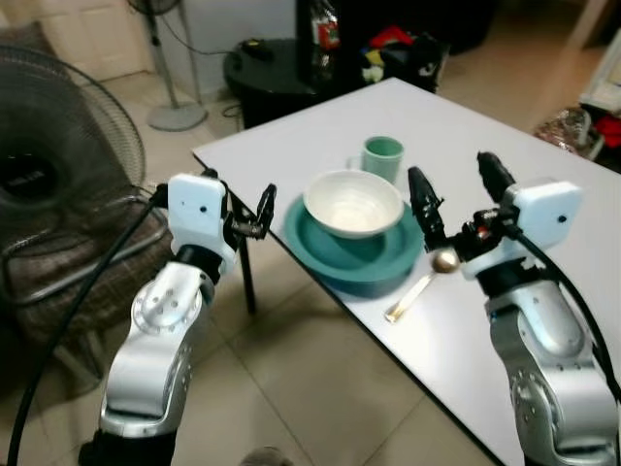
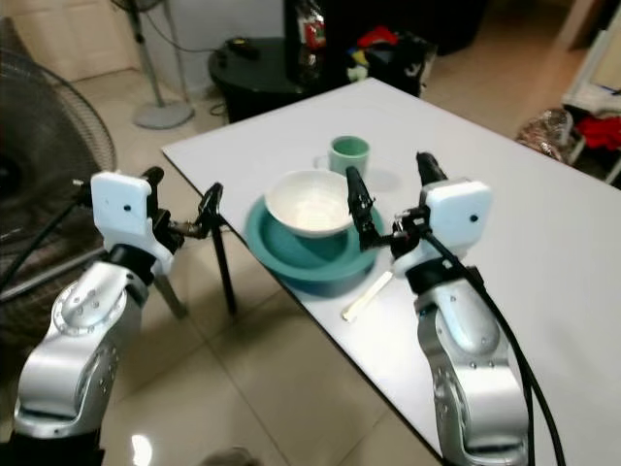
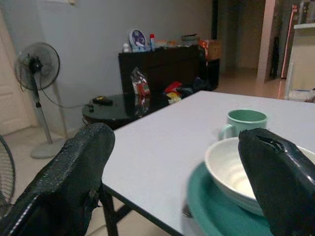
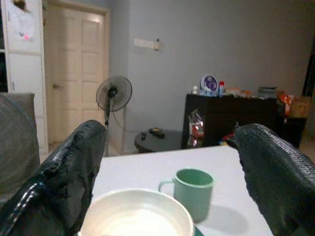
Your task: Setting the table
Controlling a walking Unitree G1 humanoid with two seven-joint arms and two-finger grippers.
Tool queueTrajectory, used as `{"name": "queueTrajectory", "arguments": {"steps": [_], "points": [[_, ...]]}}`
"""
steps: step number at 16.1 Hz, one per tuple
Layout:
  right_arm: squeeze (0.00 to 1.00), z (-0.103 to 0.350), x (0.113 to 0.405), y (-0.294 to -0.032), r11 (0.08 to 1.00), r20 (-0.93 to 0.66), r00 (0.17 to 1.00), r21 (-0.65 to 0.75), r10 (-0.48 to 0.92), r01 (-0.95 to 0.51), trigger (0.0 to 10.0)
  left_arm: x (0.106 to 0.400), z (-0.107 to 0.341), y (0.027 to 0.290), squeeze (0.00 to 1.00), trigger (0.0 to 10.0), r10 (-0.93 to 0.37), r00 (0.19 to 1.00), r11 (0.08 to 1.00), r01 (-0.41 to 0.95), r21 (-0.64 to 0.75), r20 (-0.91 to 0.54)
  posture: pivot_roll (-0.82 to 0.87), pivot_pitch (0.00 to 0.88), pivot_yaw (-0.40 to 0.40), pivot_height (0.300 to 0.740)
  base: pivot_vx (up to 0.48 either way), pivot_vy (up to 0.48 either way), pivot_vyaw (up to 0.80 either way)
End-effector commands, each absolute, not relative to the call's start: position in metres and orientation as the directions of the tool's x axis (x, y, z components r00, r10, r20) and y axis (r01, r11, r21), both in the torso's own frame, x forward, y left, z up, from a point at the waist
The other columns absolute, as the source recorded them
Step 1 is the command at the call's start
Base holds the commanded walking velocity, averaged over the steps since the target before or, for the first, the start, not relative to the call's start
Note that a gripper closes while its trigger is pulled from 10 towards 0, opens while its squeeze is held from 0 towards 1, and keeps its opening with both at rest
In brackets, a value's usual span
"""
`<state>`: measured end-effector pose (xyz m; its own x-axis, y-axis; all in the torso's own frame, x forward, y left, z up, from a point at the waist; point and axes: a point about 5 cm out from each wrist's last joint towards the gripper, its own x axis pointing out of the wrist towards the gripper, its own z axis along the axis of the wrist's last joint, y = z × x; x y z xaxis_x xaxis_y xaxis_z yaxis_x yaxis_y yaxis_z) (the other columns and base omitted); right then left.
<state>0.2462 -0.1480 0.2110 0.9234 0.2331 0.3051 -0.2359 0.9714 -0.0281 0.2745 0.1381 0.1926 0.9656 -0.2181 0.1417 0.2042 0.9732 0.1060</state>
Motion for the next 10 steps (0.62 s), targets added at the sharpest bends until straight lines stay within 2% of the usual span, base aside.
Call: {"name": "queueTrajectory", "arguments": {"steps": [1, 10], "points": [[1.00, 0.2108, 0.2461, -0.1472, 0.972, 0.296, 0.927, -0.023, 0.231, -0.235, 10.0, 0.2744, 0.1906, 0.1420, 0.00, 10.0, -0.201, 0.971, 0.976, 0.187, 0.113, 0.128, 0.05, 0.000, -0.005, 0.740, 0.000, 0.000, 0.80], [1.00, 0.2057, 0.2432, -0.1438, 0.963, 0.242, 0.934, 0.003, 0.262, -0.271, 10.0, 0.2752, 0.1895, 0.1424, 0.00, 10.0, -0.158, 0.980, 0.983, 0.145, 0.113, 0.117, 0.05, 0.000, 0.010, 0.740, 0.000, 0.000, 0.80]]}}
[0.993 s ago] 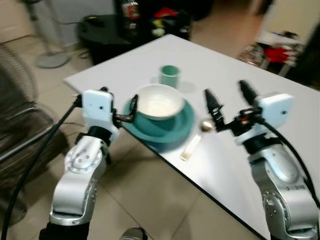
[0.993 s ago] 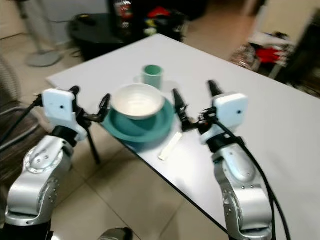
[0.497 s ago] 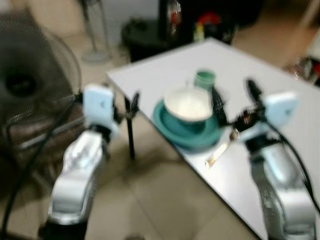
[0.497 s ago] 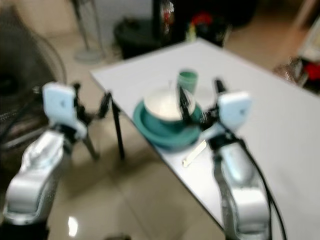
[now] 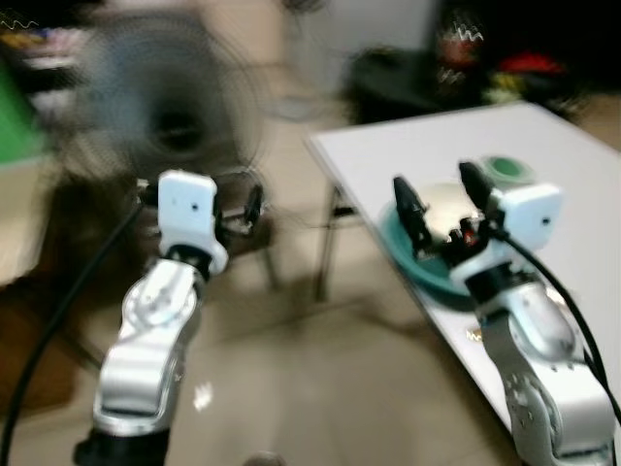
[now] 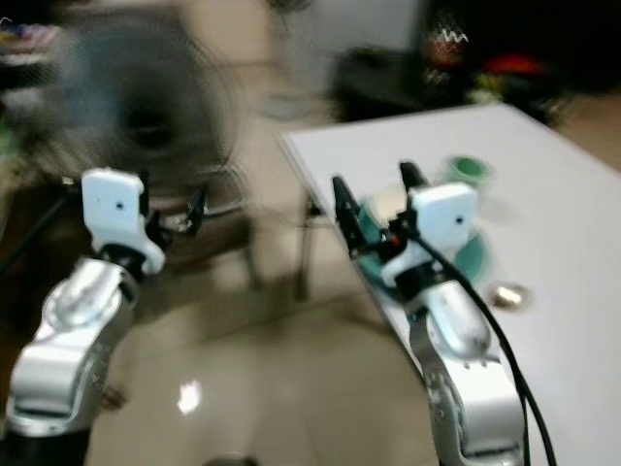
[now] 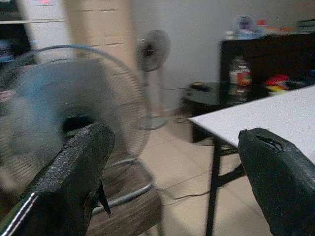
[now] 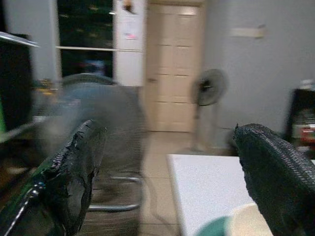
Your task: Setting the table
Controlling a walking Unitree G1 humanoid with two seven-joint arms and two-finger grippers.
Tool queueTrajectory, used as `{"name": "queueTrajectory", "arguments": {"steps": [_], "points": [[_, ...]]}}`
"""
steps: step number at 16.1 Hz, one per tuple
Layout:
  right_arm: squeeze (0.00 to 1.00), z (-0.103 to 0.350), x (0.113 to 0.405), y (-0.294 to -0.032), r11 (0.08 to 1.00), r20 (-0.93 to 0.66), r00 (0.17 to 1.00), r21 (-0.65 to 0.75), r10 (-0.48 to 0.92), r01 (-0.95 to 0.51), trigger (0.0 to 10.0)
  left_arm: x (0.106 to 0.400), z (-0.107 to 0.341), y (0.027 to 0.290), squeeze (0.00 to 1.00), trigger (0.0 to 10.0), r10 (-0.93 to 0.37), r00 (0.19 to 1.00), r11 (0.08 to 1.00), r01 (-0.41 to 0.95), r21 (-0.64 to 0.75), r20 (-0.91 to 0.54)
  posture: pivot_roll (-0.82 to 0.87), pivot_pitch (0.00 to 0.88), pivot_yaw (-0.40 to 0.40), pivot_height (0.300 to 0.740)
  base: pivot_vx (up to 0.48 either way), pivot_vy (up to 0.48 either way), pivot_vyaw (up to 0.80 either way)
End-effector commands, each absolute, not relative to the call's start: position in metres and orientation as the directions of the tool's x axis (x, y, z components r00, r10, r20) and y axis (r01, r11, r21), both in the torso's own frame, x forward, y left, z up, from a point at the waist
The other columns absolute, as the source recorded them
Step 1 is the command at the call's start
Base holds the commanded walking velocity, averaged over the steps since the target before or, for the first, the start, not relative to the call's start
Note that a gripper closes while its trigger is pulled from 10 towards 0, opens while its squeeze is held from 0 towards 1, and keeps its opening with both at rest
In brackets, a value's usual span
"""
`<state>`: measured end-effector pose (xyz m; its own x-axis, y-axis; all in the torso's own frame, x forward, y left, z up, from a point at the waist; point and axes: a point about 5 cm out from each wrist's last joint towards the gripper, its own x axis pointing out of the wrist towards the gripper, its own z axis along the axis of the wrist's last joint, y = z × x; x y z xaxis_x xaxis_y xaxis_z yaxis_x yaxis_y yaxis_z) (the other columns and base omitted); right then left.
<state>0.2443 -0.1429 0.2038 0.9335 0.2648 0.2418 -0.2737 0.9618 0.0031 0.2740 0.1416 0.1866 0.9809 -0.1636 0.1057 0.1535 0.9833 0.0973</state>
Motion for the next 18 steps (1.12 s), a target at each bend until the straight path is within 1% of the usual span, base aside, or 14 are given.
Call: {"name": "queueTrajectory", "arguments": {"steps": [1, 3, 7, 8, 10, 13, 15, 16, 17, 18], "points": [[1.00, 0.205, 0.242, -0.146, 0.968, 0.248, 0.939, 0.011, 0.239, -0.249, 10.0, 0.276, 0.189, 0.141, 0.00, 10.0, -0.155, 0.982, 0.984, 0.143, 0.111, 0.111, 0.05, 0.000, 0.011, 0.740, 0.000, 0.000, 0.80], [1.00, 0.205, 0.243, -0.148, 0.973, 0.264, 0.940, 0.023, 0.215, -0.229, 10.0, 0.276, 0.190, 0.137, 0.00, 10.0, -0.171, 0.979, 0.983, 0.161, 0.093, 0.112, 0.05, 0.000, 0.008, 0.740, 0.000, 0.000, 0.80], [1.00, 0.205, 0.244, -0.150, 0.977, 0.270, 0.942, 0.020, 0.198, -0.211, 10.0, 0.274, 0.192, 0.137, 0.00, 10.0, -0.139, 0.980, 0.987, 0.125, 0.103, 0.144, 0.06, 0.000, -0.004, 0.740, 0.000, 0.000, 0.80], [1.00, 0.201, 0.244, -0.149, 0.972, 0.227, 0.950, 0.037, 0.216, -0.230, 10.0, 0.274, 0.192, 0.136, 0.00, 10.0, -0.146, 0.980, 0.985, 0.131, 0.112, 0.138, 0.05, 0.000, -0.007, 0.740, 0.000, 0.000, 0.58], [1.00, 0.200, 0.244, -0.148, 0.968, 0.217, 0.948, 0.046, 0.231, -0.247, 10.0, 0.273, 0.192, 0.136, 0.00, 10.0, -0.170, 0.978, 0.982, 0.158, 0.107, 0.120, 0.05, 0.000, -0.007, 0.740, 0.000, 0.000, 0.69], [1.00, 0.198, 0.243, -0.147, 0.968, 0.198, 0.952, 0.045, 0.232, -0.245, 10.0, 0.272, 0.193, 0.138, 0.00, 10.0, -0.166, 0.978, 0.982, 0.153, 0.110, 0.128, 0.06, 0.000, -0.010, 0.740, 0.000, 0.000, 0.80], [0.99, 0.194, 0.242, -0.145, 0.963, 0.166, 0.954, 0.056, 0.251, -0.264, 10.0, 0.271, 0.191, 0.136, 0.00, 10.0, -0.173, 0.978, 0.982, 0.161, 0.101, 0.117, 0.06, 0.000, -0.014, 0.740, 0.000, 0.000, 0.00], [0.82, 0.191, 0.242, -0.144, 0.960, 0.151, 0.954, 0.065, 0.259, -0.271, 10.0, 0.271, 0.191, 0.136, 0.00, 10.0, -0.173, 0.978, 0.982, 0.162, 0.099, 0.114, 0.06, 0.000, -0.014, 0.740, 0.000, 0.375, 0.00], [0.05, 0.190, 0.241, -0.144, 0.960, 0.145, 0.955, 0.075, 0.258, -0.271, 10.0, 0.270, 0.191, 0.136, 0.00, 10.0, -0.171, 0.979, 0.982, 0.160, 0.096, 0.112, 0.06, 0.000, -0.015, 0.740, 0.000, 0.428, 0.00], [0.00, 0.188, 0.242, -0.147, 0.962, 0.131, 0.964, 0.118, 0.233, -0.248, 10.0, 0.270, 0.190, 0.138, 0.00, 10.0, -0.164, 0.981, 0.983, 0.153, 0.100, 0.106, 0.06, 0.000, -0.015, 0.740, 0.000, 0.439, 0.00]]}}
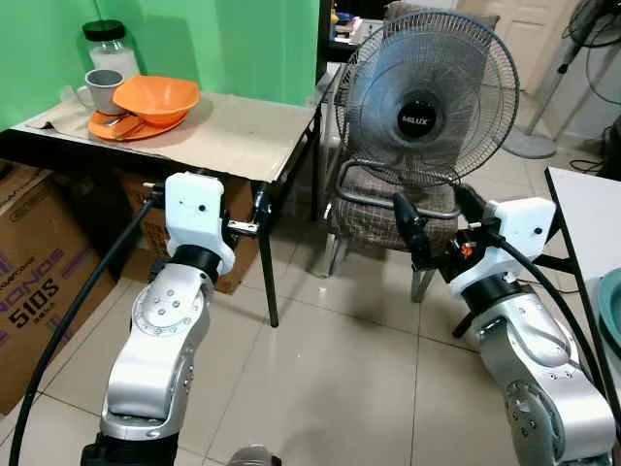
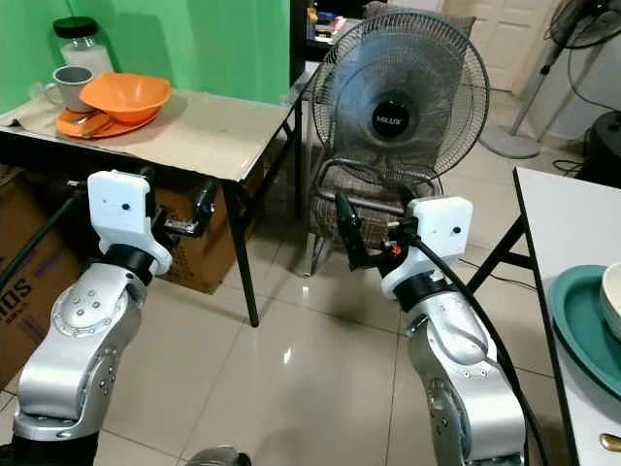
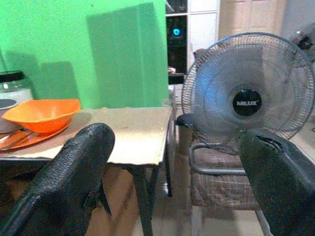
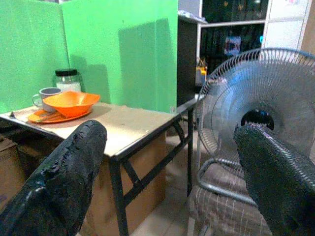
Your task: Setting the table
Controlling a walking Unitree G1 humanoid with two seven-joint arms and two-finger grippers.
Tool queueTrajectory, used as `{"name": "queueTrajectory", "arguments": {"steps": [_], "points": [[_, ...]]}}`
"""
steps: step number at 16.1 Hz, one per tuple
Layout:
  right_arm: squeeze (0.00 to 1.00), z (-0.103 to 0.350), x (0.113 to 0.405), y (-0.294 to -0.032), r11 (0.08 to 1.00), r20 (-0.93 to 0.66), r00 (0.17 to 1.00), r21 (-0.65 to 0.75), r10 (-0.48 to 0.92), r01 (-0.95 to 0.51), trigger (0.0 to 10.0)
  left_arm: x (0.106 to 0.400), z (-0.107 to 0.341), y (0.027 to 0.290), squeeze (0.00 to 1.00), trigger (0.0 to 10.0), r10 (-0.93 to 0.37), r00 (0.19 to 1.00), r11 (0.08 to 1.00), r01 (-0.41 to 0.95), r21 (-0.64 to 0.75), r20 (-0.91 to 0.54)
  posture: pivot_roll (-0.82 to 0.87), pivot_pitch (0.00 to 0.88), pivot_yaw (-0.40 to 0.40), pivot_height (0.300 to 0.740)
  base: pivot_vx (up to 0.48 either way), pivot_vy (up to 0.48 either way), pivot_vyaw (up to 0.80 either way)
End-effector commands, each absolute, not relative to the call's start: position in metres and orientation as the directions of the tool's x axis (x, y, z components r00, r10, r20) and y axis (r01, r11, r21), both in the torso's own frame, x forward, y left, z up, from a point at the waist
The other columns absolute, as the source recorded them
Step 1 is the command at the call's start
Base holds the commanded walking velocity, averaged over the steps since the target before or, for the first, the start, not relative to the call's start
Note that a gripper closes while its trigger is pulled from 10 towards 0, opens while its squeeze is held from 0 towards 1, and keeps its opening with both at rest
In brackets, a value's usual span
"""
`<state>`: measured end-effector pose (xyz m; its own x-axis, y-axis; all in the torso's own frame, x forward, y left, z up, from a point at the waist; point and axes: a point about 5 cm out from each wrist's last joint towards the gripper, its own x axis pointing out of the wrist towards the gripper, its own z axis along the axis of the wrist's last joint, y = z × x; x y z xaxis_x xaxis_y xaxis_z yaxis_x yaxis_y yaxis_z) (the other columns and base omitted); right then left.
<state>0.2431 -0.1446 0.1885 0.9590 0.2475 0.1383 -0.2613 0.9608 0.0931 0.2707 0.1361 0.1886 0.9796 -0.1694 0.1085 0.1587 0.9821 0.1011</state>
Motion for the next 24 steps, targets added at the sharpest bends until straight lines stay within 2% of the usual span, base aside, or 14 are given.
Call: {"name": "queueTrajectory", "arguments": {"steps": [1, 8, 15, 24], "points": [[0.00, 0.1881, 0.2421, -0.1473, 0.962, 0.129, 0.966, 0.124, 0.226, -0.242, 10.0, 0.2704, 0.1901, 0.1384, 0.00, 10.0, -0.164, 0.981, 0.983, 0.154, 0.099, 0.106, 0.06, 0.000, -0.015, 0.740, 0.000, 0.439, 0.00], [0.00, 0.1855, 0.2412, -0.1480, 0.970, 0.098, 0.971, 0.094, 0.217, -0.226, 10.0, 0.2699, 0.1884, 0.1401, 0.00, 10.0, -0.173, 0.980, 0.980, 0.161, 0.116, 0.096, 0.07, 0.000, -0.013, 0.740, 0.000, 0.441, 0.00], [0.00, 0.1830, 0.2410, -0.1448, 0.962, 0.058, 0.970, 0.126, 0.237, -0.242, 10.0, 0.2730, 0.1883, 0.1392, 0.00, 10.0, -0.176, 0.980, 0.980, 0.165, 0.115, 0.094, 0.06, 0.000, -0.004, 0.740, 0.000, 0.436, 0.00], [0.00, 0.1844, 0.2444, -0.1453, 0.963, 0.045, 0.965, 0.078, 0.257, -0.259, 10.0, 0.2765, 0.1883, 0.1460, 0.00, 10.0, -0.167, 0.982, 0.982, 0.157, 0.102, 0.087, 0.06, 0.000, -0.016, 0.740, 0.030, 0.000, 0.09]]}}
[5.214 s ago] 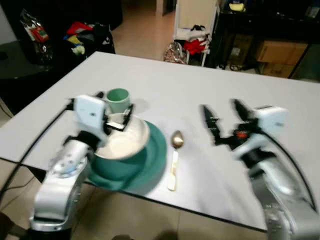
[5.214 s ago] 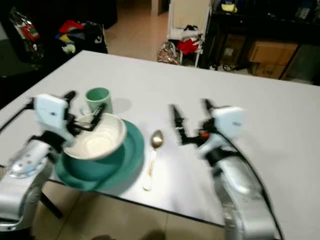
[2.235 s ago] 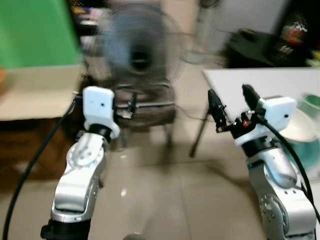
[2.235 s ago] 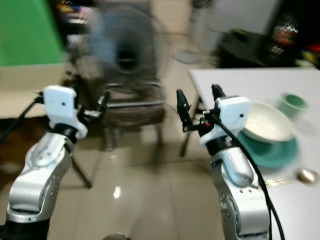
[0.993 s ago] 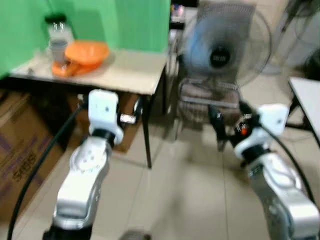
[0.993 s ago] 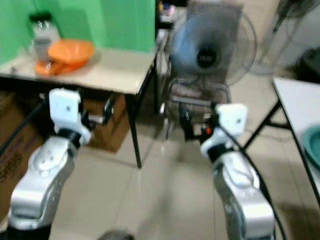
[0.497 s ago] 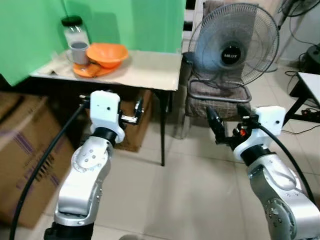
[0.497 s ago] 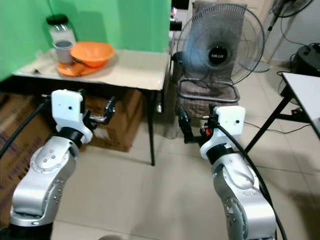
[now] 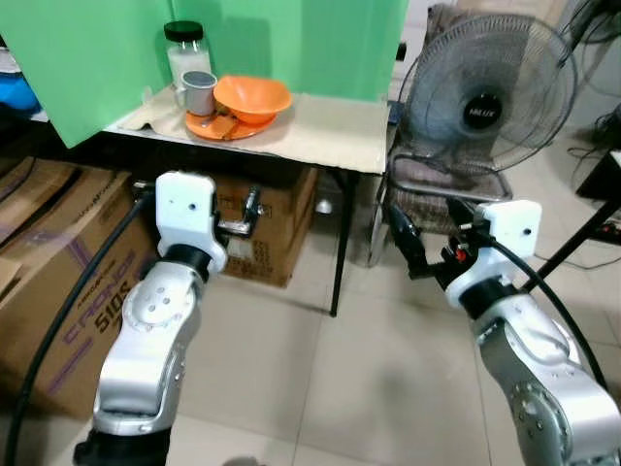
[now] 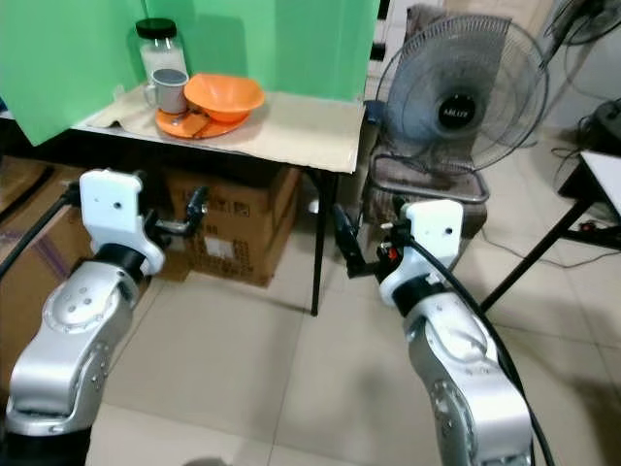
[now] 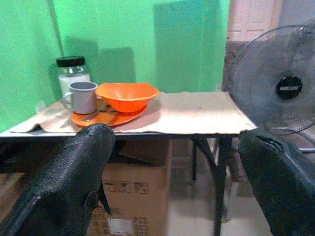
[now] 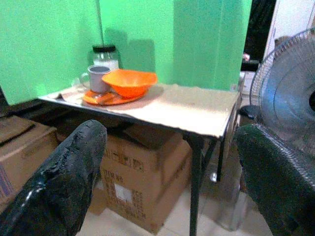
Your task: Setting the table
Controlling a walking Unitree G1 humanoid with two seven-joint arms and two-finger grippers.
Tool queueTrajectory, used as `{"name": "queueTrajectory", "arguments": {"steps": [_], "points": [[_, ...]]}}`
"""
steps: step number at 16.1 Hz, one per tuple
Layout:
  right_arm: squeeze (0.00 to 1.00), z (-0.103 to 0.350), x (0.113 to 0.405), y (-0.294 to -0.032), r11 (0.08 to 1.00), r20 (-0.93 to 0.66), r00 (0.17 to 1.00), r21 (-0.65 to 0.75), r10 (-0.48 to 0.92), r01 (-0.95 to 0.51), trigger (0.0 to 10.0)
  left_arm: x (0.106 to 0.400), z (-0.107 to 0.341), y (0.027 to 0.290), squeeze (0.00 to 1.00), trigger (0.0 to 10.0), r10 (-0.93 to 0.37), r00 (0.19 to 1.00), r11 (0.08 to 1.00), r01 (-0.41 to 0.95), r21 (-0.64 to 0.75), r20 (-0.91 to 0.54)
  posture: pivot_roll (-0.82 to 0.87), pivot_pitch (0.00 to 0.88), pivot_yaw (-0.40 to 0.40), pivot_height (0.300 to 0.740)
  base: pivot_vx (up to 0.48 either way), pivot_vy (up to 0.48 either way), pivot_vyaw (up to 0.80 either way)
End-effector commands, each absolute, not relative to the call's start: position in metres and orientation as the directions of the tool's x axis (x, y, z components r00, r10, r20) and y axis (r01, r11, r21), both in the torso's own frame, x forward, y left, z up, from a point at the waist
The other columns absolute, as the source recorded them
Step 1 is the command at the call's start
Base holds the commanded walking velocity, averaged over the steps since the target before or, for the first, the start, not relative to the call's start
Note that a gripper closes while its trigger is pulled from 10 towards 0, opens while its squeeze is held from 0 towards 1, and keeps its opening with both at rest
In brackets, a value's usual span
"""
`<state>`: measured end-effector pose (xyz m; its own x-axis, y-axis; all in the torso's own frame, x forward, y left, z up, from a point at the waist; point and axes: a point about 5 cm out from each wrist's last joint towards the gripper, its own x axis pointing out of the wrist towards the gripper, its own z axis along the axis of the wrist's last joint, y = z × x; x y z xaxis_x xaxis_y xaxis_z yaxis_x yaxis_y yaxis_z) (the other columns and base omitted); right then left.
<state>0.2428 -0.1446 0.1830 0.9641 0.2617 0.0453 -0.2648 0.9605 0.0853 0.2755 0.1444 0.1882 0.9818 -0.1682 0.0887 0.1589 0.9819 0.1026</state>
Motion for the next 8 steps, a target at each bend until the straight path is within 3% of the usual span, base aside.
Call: {"name": "queueTrajectory", "arguments": {"steps": [1, 8], "points": [[0.00, 0.1846, 0.2446, -0.1456, 0.964, 0.049, 0.967, 0.081, 0.249, -0.252, 10.0, 0.2768, 0.1874, 0.1459, 0.00, 10.0, -0.167, 0.982, 0.982, 0.158, 0.102, 0.084, 0.06, 0.000, -0.014, 0.740, 0.266, 0.000, 0.00], [0.00, 0.1839, 0.2451, -0.1463, 0.967, 0.051, 0.971, 0.090, 0.233, -0.237, 10.0, 0.2793, 0.1869, 0.1457, 0.00, 10.0, -0.182, 0.980, 0.979, 0.174, 0.102, 0.083, 0.06, 0.000, -0.010, 0.740, 0.267, 0.000, 0.00]]}}
